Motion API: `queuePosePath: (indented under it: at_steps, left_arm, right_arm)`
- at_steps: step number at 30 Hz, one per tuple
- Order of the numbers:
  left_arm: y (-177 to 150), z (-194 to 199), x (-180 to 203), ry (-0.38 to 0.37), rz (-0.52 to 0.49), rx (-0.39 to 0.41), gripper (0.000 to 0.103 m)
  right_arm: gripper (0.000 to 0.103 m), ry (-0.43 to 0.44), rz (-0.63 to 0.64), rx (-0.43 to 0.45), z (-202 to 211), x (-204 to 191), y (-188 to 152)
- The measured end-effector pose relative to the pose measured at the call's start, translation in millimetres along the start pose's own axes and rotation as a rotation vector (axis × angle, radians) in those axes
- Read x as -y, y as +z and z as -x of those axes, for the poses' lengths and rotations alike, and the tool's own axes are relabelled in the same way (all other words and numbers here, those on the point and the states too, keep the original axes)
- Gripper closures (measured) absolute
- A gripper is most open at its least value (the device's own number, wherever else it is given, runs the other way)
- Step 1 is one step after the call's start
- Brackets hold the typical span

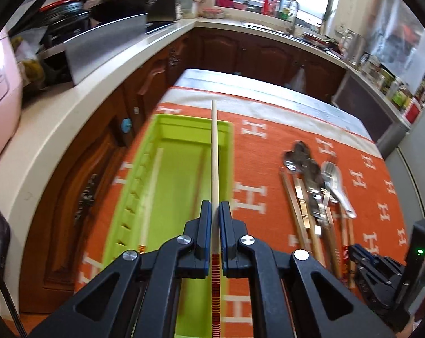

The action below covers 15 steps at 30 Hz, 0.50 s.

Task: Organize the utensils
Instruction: 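Grasp a wooden chopstick with the left tool while the right tool grasps a red-banded chopstick, then lower both held chopsticks into the green tray and open both tools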

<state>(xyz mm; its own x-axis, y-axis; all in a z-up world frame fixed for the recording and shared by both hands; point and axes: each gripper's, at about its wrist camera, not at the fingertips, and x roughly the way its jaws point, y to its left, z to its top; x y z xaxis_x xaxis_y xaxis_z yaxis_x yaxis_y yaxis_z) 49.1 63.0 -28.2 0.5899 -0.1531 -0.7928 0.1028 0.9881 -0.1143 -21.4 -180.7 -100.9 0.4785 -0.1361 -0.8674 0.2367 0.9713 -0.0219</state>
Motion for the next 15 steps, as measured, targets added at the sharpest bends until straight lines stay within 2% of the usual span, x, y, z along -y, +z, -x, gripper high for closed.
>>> queuePosePath:
  at_steps: [4, 8, 15]
  left_arm:
    - [7, -10, -29, 0.024, 0.044, -0.013, 0.100]
    - [6, -23, -39, 0.037, 0.036, -0.038, 0.100]
    - [-9, -51, -41, 0.049, 0.009, -0.101, 0.100]
  right_arm:
    - [0.097, 0.021, -0.046, -0.006, 3, 8, 1]
    - [0.097, 0.066, -0.129, -0.018, 4, 19, 4]
    - [0.097, 0.112, -0.268, 0.077, 32, 38, 10]
